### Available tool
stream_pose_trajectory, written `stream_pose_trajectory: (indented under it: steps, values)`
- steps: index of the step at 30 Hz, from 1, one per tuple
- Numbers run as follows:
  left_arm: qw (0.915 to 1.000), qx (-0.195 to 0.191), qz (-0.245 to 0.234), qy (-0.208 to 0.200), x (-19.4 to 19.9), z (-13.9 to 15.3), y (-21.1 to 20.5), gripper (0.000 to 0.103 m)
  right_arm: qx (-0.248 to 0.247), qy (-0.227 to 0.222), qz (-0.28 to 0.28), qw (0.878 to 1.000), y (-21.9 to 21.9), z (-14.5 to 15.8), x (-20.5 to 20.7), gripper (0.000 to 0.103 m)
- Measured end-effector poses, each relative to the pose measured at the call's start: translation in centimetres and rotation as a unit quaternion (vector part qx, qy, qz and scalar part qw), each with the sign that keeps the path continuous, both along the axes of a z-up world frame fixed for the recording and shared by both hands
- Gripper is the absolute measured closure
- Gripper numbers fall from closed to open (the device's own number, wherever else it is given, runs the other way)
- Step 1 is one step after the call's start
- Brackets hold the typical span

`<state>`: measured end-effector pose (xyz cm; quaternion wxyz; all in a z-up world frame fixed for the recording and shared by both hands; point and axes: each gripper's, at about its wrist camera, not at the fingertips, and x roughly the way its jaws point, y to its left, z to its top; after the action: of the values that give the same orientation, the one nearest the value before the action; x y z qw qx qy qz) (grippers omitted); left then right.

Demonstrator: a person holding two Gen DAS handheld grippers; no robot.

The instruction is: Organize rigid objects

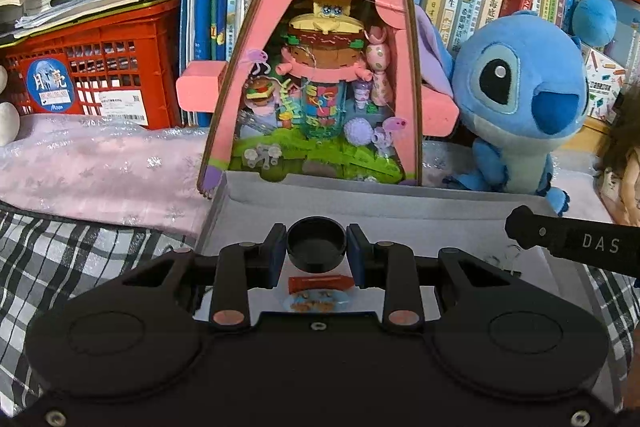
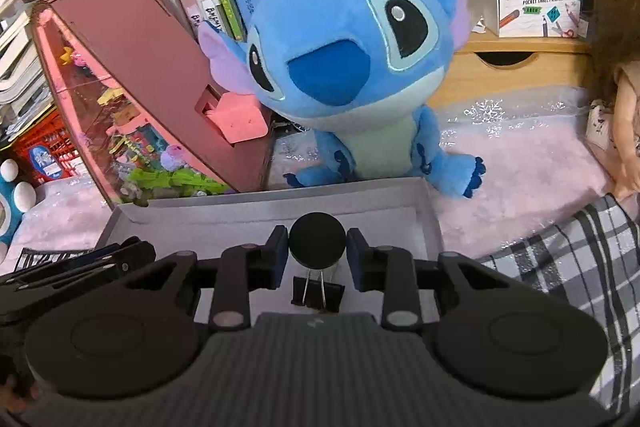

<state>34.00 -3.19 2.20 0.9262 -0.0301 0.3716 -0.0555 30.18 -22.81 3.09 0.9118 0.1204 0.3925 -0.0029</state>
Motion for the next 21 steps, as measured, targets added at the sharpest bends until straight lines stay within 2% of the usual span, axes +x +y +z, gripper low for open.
stream_pose_trajectory:
  steps: [8, 15, 21]
  values:
    - [0.9999, 0.001, -0.002, -0.011, 0.3, -0.3, -0.3, 0.073, 0.001, -0.033, -0.005, 0.999, 0.4, -0.6, 0.2, 0.066]
    - [0.9999, 0.011, -0.006, -0.005, 0.4, -1.1, -0.9, 0.073, -0.011, -0.023, -0.001, 1.0, 1.0, -1.4, 0.7, 0.066]
    - [0.9999, 0.014, -0.004, 0.005, 0.6, -1.8, -1.1, 0.073, -0.025, 0.008, -0.002, 1.0, 1.1, -2.6, 1.0, 0.066]
